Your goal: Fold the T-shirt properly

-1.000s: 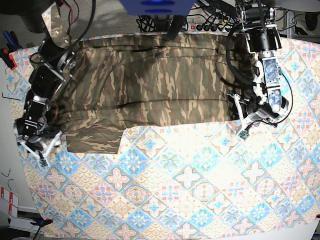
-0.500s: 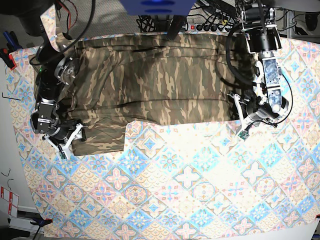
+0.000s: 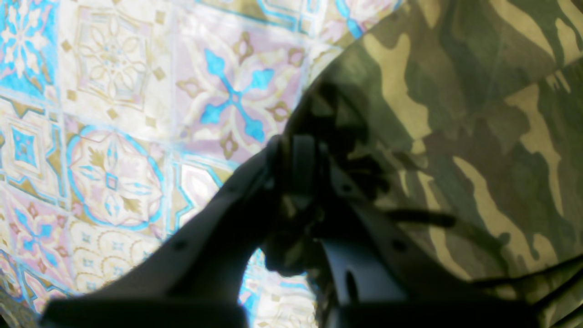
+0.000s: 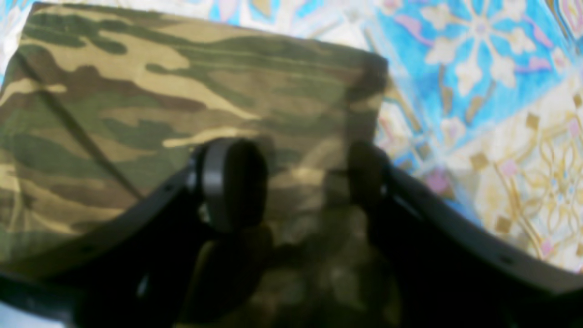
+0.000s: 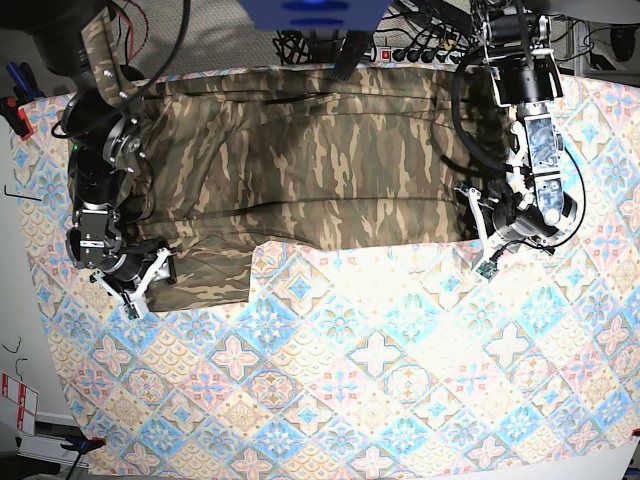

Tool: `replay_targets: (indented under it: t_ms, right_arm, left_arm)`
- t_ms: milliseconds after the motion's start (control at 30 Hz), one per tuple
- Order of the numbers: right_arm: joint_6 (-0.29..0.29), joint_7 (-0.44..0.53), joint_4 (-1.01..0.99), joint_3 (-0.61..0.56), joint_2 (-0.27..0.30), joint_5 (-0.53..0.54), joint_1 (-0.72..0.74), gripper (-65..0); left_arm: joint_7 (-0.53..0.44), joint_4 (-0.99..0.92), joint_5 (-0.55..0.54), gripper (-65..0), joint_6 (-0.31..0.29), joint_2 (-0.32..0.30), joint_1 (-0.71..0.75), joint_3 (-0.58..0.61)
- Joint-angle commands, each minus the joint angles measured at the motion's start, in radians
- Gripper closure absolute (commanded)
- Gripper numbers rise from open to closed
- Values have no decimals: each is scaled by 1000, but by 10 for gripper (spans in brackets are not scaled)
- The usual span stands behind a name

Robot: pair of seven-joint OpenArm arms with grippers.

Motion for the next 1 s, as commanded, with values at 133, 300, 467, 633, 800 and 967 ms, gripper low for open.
replay_targets:
  t_ms: [133,300,467,633,800,967]
  right_arm:
    - [27,-45,-7,-46,-4,-24,1,-201]
    - [27,-50,-5,-12,-6,-24,1,-11]
    - [27,-50,1,-14,-6,-20,3,-14]
    - [27,-50,147,23,-6,-20,-14,-14]
    - [27,-51,271,152,-9,-24,-33,-76]
    - [27,-100,271,154,-9,-26,-33,-289]
  left_arm:
    - [-10,18,-4,-30,5,-8,-17,-4]
    - [-10,18,-4,-30,5,-8,-17,-4]
    - [-10,18,-4,-30,5,-8,-17,-4]
    - [-10,18,-4,-30,5,-8,-17,-4]
    - [-10,18,-4,-30,5,-8,-17,-4]
    - [-10,18,-4,-30,5,-8,-17,-4]
